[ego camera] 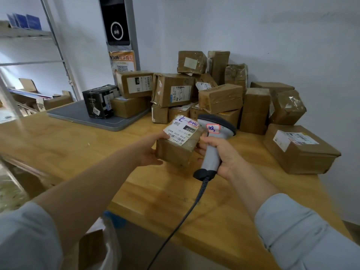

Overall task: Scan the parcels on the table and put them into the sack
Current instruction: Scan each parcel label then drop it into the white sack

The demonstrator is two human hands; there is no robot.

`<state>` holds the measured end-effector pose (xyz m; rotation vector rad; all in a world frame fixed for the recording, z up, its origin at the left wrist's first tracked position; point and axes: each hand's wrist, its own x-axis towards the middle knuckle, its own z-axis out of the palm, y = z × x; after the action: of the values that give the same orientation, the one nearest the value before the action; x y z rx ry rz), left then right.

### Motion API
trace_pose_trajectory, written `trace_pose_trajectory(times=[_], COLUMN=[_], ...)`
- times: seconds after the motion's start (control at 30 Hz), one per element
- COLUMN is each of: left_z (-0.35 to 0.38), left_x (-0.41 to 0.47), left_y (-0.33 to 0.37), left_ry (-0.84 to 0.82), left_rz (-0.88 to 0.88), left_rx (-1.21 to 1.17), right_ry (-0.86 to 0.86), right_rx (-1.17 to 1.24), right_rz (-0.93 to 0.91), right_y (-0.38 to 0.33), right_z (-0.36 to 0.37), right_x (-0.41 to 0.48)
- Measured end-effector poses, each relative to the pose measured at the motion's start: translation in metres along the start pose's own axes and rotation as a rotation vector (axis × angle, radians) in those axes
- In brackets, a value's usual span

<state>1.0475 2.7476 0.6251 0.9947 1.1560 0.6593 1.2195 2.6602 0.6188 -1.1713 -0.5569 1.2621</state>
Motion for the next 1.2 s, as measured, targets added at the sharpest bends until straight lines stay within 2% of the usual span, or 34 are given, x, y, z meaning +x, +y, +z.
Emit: trace_pose_trajectory(times=[0.1,0.23,0.4,0.53,0.67,1.0,1.2], left_z=[-0.021,-0.062,-0.107,-0.141,-0.170,-0.227,-0.245], left_x=[-0.020,-0.050,-0.096,-0.122,-0.140,-0.161,-0.165], left_y=[0.018,0.054,0.086,0.098,0.094,0.068,0.060], left_ry=[0.064,0.084,0.219,0.347,0.445,0.526,0.560], left_rz=[0.079,0.193,0.217,0.262,0.228,0.150,0.134], left_rx=[-0.007,0.121,0.388,0.558,0.694,0.702,0.661], right_ry=[-0.059,-0.170,-0.276,-0.339,-0.404,-0.557,-0.576], right_rx=[-0.080,-0.181,-0.450,-0.556,-0.666,-0.708,-0.734], right_rz=[-0.024,-0.072,-0.195,-0.266,-0.314,-0.397,-0.388], right_y=[0.008,0.014,0.018,0.028,0.043,0.075,0.083], right_z=[0.018,0.039,0.073,0.102,0.124,0.167,0.179], right_x=[-0.014,-0.038,-0.074,-0.090,-0.098,-0.123,-0.125])
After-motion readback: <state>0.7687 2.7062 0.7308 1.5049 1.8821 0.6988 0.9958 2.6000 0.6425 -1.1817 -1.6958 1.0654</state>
